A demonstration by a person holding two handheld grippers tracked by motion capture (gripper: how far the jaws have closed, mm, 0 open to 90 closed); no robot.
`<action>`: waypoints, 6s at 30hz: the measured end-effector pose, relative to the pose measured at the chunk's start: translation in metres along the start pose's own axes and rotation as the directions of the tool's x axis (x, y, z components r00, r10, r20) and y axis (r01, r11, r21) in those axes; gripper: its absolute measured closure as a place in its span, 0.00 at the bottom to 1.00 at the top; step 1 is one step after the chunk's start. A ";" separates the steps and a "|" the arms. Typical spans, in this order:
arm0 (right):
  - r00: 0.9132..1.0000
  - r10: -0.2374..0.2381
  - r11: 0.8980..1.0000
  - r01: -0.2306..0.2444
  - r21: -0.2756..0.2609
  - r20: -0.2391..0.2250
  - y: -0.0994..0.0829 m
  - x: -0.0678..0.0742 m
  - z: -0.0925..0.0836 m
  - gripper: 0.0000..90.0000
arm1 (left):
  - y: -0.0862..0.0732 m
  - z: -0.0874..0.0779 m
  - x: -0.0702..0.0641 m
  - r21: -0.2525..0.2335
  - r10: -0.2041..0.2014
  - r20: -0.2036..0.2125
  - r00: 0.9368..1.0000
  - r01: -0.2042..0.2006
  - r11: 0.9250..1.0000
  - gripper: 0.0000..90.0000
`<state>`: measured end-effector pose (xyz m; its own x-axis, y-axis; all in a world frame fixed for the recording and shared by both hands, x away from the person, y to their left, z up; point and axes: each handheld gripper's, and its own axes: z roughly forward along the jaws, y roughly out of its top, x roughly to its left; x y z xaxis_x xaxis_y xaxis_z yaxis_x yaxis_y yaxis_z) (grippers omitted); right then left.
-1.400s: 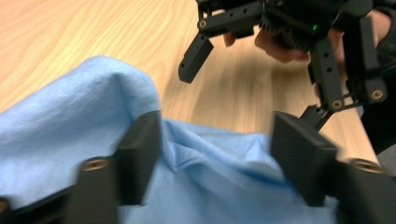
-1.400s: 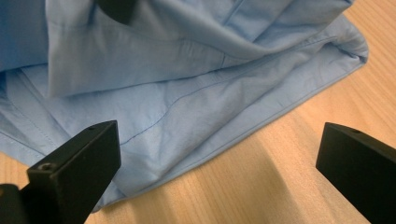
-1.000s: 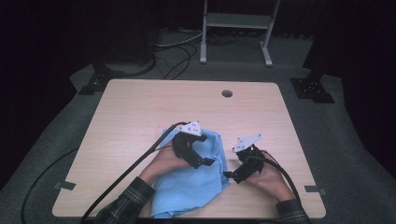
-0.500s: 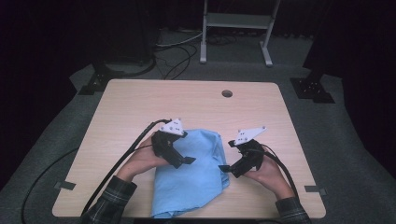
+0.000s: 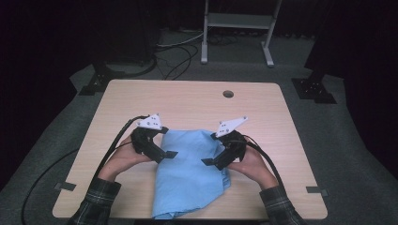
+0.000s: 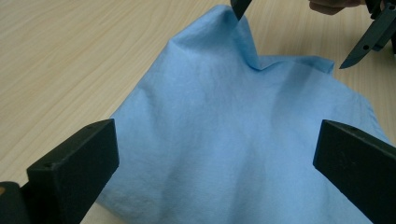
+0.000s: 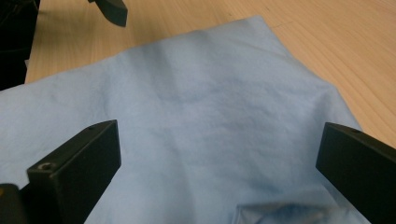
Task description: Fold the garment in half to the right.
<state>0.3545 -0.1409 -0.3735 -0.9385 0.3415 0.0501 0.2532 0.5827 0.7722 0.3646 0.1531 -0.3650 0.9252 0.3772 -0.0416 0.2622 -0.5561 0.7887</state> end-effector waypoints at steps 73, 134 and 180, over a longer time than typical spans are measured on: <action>0.999 -0.031 0.987 0.025 0.156 0.035 -0.069 0.036 0.011 0.00 | -0.064 0.007 -0.067 0.097 0.065 0.064 0.996 -0.071 0.993 0.00; 0.987 0.076 0.997 -0.072 -0.031 0.144 -0.069 0.022 -0.055 0.00 | -0.067 -0.066 -0.036 -0.070 -0.042 -0.093 0.995 0.036 0.997 0.00; 0.894 0.265 0.951 -0.304 0.056 0.360 -0.177 0.012 -0.103 0.00 | -0.157 -0.084 -0.024 0.086 -0.145 -0.217 0.965 0.167 0.982 0.00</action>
<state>0.2746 -0.3161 -0.4449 -0.6879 0.7255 0.0211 0.5394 0.4916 0.6836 0.2784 0.2937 -0.4356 0.7956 0.6055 -0.0209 0.4352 -0.5471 0.7150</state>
